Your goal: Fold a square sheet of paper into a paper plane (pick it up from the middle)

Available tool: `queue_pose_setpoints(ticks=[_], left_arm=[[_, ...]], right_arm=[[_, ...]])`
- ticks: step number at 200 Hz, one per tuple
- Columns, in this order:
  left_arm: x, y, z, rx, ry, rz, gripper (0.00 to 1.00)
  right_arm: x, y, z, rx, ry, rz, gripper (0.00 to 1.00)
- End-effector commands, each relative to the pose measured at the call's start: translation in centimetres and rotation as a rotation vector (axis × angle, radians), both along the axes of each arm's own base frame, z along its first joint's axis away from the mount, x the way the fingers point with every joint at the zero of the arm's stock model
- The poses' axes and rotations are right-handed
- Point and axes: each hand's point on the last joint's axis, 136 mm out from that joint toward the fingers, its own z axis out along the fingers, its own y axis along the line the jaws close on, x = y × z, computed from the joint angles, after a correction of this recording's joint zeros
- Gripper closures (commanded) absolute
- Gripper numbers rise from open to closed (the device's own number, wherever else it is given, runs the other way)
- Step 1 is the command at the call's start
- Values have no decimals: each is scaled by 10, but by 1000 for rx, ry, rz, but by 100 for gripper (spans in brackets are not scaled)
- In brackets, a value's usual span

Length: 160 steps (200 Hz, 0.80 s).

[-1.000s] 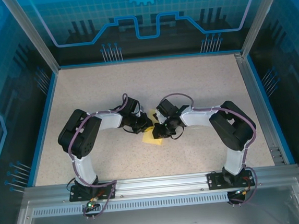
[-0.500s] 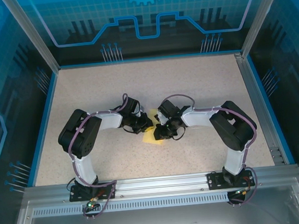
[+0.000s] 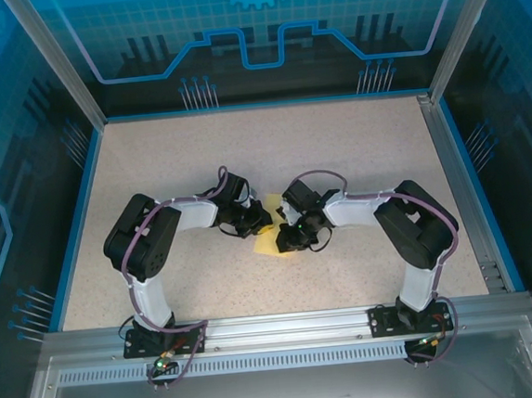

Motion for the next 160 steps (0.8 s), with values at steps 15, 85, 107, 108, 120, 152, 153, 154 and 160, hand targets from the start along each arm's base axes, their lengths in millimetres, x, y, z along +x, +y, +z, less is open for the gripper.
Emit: queue_pose_setpoints(ticks=[15, 85, 107, 108, 120, 152, 153, 154, 160], left_arm=[[-24, 10, -31, 75, 87, -21, 91], [-24, 10, -32, 77, 91, -19, 92], [-24, 10, -32, 77, 90, -20, 92], [-24, 10, -32, 77, 91, -21, 92], [-24, 11, -32, 79, 91, -21, 92], [-25, 10, -34, 79, 97, -21, 93], [-25, 10, -34, 78, 98, -22, 93], [-25, 11, -34, 78, 98, -22, 93], [-25, 11, -33, 80, 99, -25, 93]], right_arm=[[-19, -30, -19, -90, 60, -9, 85], [-35, -21, -15, 23, 122, -6, 83], [-38, -27, -18, 2, 124, -24, 84], [-38, -27, -17, 3, 123, -25, 84], [-38, -27, -15, 13, 119, -21, 83], [-42, -24, -10, 45, 128, -7, 82], [-42, -24, -10, 45, 127, -7, 82], [-42, -24, -10, 45, 127, -7, 82], [-42, -24, -10, 48, 126, -9, 82]])
